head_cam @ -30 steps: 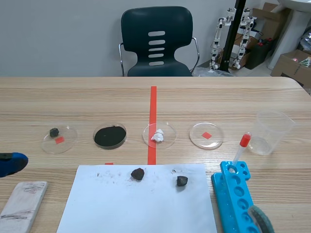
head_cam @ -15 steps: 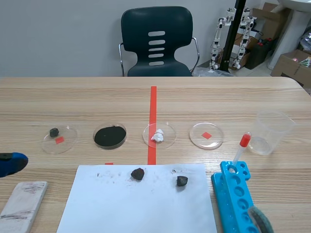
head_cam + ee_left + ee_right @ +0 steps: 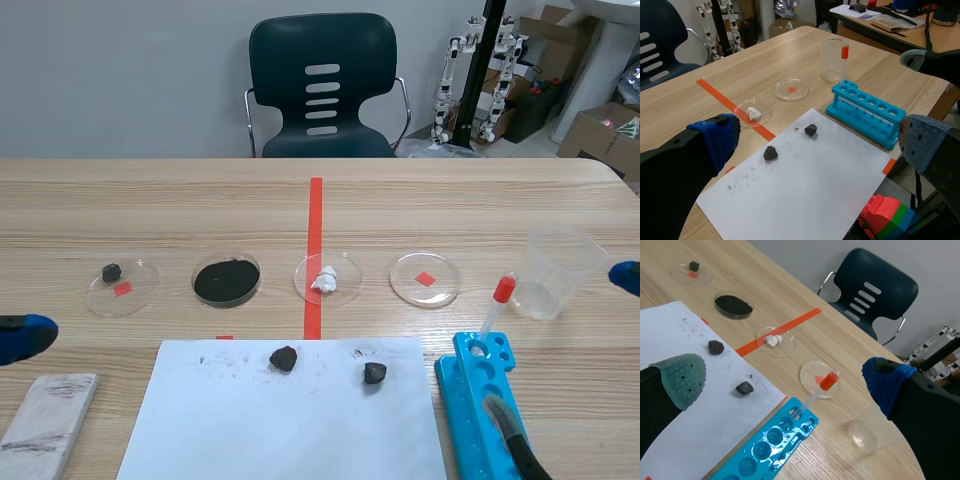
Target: Pick up the dropper by the top with the right hand
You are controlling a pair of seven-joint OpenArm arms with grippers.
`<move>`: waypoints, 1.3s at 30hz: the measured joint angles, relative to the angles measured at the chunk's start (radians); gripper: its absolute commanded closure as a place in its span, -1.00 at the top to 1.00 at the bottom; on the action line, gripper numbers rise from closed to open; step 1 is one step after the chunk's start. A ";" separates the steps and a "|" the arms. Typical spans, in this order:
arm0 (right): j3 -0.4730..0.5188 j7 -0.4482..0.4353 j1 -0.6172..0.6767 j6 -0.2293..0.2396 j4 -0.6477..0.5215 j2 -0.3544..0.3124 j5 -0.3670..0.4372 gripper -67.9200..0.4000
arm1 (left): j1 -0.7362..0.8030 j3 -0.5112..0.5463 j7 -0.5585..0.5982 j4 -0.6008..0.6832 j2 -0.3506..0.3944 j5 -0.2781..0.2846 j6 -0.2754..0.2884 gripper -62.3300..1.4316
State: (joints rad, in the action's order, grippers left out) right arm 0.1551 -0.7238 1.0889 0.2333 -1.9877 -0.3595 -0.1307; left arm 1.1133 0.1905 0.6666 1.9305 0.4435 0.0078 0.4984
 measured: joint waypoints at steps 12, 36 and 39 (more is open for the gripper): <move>0.000 0.032 -0.130 0.029 0.122 0.002 0.137 1.00 | 0.000 0.000 0.000 0.000 0.000 0.000 0.000 1.00; -0.098 -0.025 -0.394 0.071 0.464 0.005 0.172 1.00 | 0.000 0.000 0.000 0.000 0.000 0.000 0.000 1.00; -0.109 -0.017 -0.423 0.071 0.472 0.005 0.173 1.00 | 0.000 0.000 0.000 0.000 0.000 0.000 0.000 1.00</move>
State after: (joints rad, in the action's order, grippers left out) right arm 0.0456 -0.7406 0.6662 0.3038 -1.5162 -0.3546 0.0422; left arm 1.1133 0.1905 0.6666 1.9305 0.4435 0.0078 0.4984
